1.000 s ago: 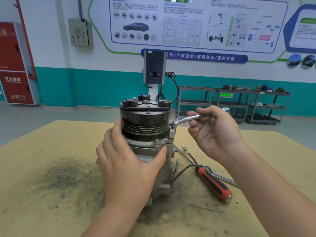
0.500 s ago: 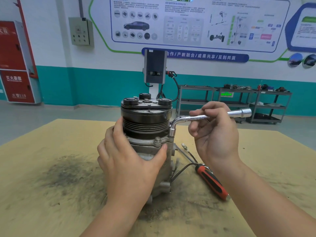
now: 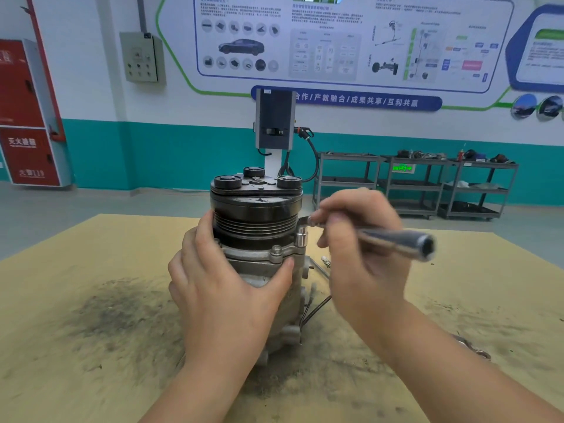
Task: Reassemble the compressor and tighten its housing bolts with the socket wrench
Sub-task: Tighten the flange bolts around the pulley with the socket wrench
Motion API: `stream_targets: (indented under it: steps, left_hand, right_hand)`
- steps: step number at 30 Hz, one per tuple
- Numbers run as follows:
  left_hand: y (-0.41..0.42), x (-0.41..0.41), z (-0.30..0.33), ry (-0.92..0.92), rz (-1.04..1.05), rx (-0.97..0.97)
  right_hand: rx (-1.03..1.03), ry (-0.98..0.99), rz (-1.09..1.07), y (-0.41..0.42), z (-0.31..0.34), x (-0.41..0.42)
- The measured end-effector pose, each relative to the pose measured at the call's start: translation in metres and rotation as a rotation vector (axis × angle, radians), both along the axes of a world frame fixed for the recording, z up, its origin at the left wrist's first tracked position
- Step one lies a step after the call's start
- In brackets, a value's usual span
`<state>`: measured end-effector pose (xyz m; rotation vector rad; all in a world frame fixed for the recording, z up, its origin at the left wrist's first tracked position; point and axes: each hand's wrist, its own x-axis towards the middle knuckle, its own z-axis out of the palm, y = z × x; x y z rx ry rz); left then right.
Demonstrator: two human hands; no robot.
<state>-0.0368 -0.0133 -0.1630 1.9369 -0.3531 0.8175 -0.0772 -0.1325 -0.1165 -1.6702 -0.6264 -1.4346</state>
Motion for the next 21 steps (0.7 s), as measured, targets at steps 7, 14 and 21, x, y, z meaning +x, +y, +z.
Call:
stream_targets:
  steps: [7, 14, 21]
  left_hand:
    - [0.000, 0.000, 0.000, -0.009, -0.011, -0.012]
    - [0.001, 0.000, 0.000, -0.006, -0.022, 0.004]
    - [0.001, -0.001, 0.000, -0.005, -0.011, 0.010]
  right_hand:
    - [-0.088, 0.108, -0.138, 0.000, 0.018, -0.005]
    - [0.728, 0.363, 0.332, -0.028, 0.026, 0.004]
    - [0.956, 0.479, 0.569, -0.035, 0.023, 0.012]
